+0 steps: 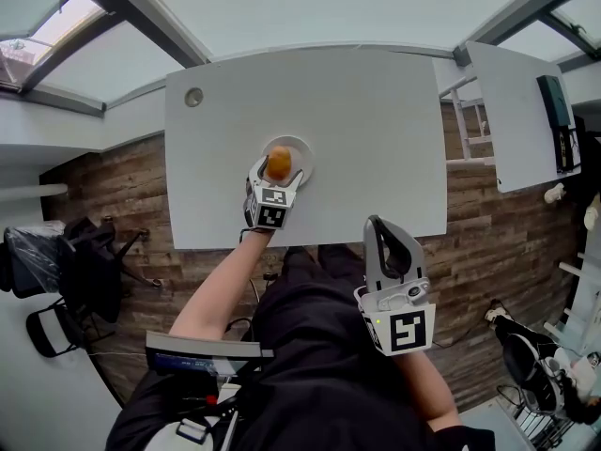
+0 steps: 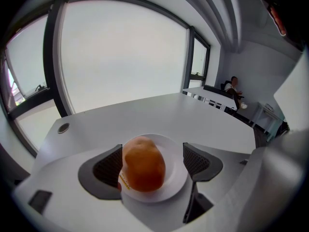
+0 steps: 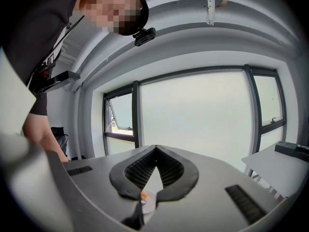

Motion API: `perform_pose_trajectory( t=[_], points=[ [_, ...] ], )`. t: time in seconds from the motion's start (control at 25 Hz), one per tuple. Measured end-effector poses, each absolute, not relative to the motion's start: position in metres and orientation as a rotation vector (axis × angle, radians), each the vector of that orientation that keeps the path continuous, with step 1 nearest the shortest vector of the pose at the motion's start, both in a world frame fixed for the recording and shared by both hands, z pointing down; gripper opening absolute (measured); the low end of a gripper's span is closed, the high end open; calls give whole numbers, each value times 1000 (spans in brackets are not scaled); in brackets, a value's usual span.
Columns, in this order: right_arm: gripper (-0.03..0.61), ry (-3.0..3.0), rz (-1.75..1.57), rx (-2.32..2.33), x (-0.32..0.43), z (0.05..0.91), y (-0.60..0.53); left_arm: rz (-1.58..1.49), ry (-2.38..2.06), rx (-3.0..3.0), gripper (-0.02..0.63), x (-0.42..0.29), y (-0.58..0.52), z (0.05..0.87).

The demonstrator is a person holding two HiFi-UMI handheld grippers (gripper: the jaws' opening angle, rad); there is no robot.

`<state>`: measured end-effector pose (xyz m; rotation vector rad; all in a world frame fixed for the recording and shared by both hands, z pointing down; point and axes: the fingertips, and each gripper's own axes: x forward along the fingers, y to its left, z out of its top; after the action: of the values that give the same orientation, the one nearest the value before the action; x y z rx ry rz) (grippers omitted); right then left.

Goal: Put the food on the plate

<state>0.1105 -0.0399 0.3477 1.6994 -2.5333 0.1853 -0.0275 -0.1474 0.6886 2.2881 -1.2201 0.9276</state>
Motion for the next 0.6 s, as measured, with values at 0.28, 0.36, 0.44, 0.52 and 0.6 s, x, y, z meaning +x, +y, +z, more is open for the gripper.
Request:
perform_pose_trajectory(
  t=[0.28,0.36,0.44,0.52,0.6],
  points=[
    [-3,-2557,176,1687,100,343,-35,884,-1241,2291,380,-35,-140,678],
    [-3,-2566,171,1676,95,342,-33,870,-1252,2292,380,-38,-139,669],
    [-3,-2576,169,1665,91,341,-31,858,-1275,2300,380,-42,-140,656],
    [-3,-2587,170,1654,88,341,-29,834,-1298,2296,380,-45,-139,648],
    [-3,-2598,168,1646,86,341,-28,797,-1297,2268,380,-45,-134,635]
  ],
)
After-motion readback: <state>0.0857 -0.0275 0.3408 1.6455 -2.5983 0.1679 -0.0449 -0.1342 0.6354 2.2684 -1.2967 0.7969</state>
